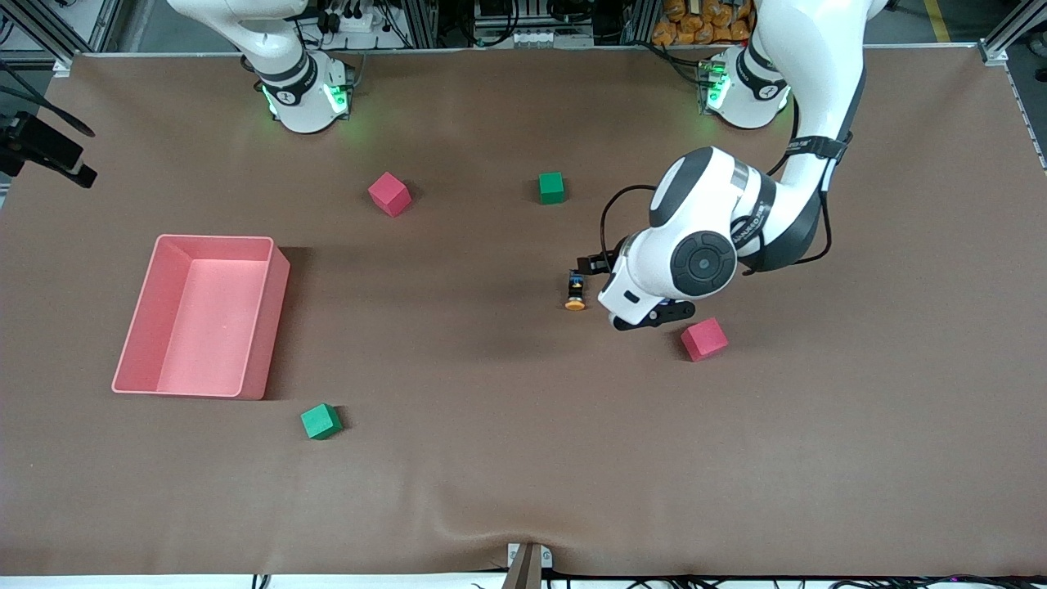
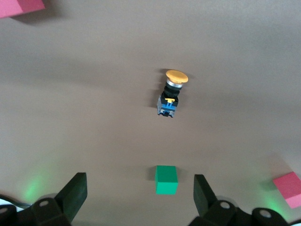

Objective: Place and upright button with both arms
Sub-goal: 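Position the left gripper over the button and descend around it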

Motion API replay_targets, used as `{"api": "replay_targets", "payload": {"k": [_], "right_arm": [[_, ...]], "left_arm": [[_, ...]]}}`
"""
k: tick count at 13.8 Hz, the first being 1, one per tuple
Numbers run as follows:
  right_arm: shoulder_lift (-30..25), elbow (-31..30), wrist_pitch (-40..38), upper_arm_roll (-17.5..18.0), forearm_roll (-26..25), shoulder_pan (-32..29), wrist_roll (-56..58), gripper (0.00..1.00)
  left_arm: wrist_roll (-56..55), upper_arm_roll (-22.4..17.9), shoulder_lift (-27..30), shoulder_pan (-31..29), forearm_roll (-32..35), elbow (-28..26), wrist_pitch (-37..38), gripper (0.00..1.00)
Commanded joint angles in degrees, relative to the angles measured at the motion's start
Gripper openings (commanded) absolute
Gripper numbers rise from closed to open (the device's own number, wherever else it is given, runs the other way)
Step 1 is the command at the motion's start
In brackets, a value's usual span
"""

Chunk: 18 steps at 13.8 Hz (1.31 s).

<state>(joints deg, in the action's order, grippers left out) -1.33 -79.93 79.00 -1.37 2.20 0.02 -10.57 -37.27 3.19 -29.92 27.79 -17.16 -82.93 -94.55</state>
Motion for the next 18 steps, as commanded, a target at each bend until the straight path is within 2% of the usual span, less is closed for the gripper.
{"api": "replay_targets", "payload": {"k": [1,18], "right_arm": [[0.3,1.1,-0.9,-0.2,0.5,0.3,-0.8,1.00],[0.3,1.1,1.6,-0.4,0.6,-1.1,-0.8,1.00]], "left_arm": [[-0.3,0.0,-0.6,0.2,-1.6,0.8,0.8,1.00],[-0.9,0.0,-2.3,0.2,-3.8,0.7,3.5,1.00]]}}
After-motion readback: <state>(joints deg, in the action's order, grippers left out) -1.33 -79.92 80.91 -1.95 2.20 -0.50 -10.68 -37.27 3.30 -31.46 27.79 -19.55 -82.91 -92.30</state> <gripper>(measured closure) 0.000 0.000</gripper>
